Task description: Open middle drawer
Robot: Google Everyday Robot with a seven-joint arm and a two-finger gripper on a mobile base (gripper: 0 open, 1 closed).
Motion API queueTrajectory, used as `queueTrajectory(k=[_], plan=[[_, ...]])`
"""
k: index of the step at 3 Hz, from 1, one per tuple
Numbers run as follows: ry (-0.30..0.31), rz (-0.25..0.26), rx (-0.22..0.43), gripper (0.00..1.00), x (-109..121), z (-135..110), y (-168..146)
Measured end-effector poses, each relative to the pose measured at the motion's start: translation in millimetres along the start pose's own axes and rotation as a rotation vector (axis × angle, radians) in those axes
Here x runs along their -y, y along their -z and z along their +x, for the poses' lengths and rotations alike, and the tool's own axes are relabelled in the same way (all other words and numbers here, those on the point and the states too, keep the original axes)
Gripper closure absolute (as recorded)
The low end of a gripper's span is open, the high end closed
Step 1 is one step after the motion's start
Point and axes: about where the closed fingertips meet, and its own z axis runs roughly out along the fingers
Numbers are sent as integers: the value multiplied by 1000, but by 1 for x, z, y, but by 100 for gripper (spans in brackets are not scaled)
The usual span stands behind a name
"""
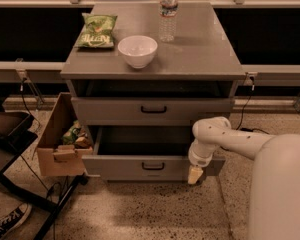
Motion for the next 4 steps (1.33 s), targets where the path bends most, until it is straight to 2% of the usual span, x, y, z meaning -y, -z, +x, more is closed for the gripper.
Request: queueTrajectory(k=[2,3,4], plan=[[0,0,0,86,2,-1,6],[-7,-3,-32,97,-19,2,9],[-7,-3,-32,73,-19,2,9]])
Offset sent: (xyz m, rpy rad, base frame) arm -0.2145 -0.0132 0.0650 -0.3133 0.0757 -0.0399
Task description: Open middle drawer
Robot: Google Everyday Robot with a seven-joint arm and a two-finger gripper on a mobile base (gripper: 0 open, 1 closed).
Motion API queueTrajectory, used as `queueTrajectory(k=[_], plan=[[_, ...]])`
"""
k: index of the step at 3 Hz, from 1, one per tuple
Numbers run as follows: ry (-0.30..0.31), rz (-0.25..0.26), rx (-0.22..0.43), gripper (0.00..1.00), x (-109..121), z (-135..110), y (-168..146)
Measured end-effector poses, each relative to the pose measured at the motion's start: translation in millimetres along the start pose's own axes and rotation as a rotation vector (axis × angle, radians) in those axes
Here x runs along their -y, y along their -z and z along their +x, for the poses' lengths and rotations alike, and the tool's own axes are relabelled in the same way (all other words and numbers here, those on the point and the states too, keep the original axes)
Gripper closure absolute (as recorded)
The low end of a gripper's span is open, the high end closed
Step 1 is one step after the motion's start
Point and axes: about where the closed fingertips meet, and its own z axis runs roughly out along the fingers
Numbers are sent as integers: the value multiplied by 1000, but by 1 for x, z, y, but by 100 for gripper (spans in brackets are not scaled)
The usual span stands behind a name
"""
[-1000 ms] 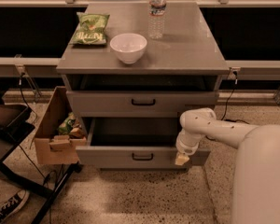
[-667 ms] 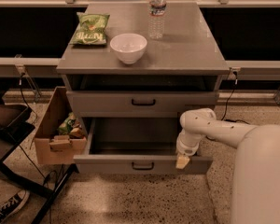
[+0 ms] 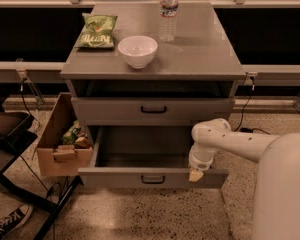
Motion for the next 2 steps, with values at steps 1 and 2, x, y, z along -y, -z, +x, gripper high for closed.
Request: queueTrajectory(k=[1,2], plan=[[0,0,0,50,0,0,0],[0,0,0,27,0,0,0]])
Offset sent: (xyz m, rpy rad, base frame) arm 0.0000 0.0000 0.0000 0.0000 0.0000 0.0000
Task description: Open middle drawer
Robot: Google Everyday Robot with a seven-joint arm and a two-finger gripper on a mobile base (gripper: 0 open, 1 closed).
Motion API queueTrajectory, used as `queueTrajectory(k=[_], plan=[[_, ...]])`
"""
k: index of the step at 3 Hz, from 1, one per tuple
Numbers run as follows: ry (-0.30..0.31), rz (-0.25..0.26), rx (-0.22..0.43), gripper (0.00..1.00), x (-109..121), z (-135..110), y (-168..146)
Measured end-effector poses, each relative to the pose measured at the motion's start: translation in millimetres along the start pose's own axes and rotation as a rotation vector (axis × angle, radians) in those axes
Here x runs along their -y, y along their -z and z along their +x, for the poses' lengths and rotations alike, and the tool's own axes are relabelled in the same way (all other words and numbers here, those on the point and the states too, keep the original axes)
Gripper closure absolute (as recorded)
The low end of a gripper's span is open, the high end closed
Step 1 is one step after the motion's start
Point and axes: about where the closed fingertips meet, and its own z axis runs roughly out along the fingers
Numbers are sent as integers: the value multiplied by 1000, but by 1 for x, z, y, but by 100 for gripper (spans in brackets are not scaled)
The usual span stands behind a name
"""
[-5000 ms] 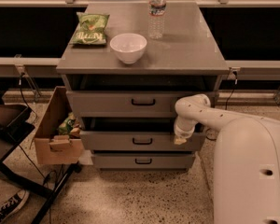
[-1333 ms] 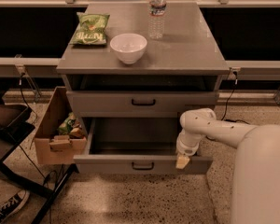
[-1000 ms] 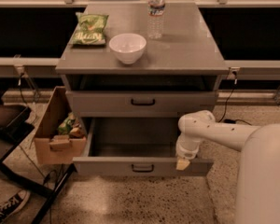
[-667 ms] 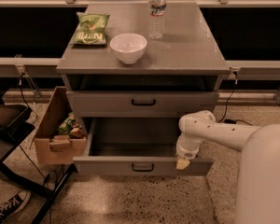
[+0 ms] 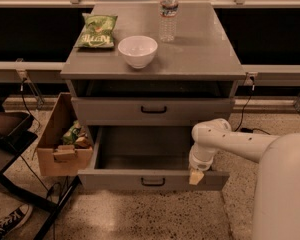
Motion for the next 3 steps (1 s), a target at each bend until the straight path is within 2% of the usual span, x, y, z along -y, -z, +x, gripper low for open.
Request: queueTrajectory(k=[1,2,3], plan=[[0,0,0,5,0,0,0],[0,0,0,0,0,0,0],[3,1,6,4,-5,0,-1]])
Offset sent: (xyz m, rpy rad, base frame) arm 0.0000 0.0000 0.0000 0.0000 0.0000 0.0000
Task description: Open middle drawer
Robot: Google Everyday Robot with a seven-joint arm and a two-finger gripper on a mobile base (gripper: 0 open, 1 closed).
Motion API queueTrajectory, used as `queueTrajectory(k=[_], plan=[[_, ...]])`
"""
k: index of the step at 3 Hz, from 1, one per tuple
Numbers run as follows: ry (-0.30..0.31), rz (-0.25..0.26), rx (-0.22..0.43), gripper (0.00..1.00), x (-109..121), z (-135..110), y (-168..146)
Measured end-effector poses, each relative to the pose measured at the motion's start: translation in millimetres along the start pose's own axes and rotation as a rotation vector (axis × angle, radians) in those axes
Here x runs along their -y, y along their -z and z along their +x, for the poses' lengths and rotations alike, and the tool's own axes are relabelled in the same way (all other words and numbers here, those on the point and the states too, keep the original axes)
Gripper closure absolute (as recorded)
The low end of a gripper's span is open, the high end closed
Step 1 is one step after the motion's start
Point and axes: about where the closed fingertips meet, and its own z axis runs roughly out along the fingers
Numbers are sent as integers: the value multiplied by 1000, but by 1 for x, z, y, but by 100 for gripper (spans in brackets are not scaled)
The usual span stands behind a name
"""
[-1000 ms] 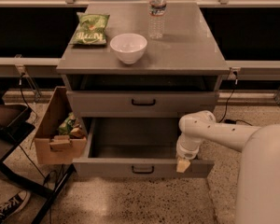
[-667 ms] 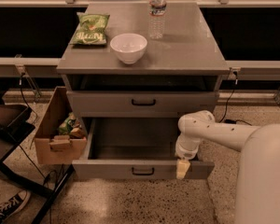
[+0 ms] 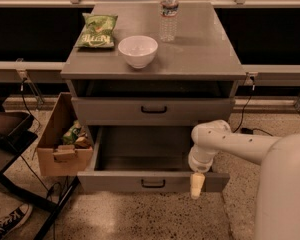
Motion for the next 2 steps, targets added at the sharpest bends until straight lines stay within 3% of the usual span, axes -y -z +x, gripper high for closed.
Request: queueTrajectory(k=[1,2], plan=[[32,13,65,27,-49,-1,-9],[29,37,85,49,-64,4,-5]])
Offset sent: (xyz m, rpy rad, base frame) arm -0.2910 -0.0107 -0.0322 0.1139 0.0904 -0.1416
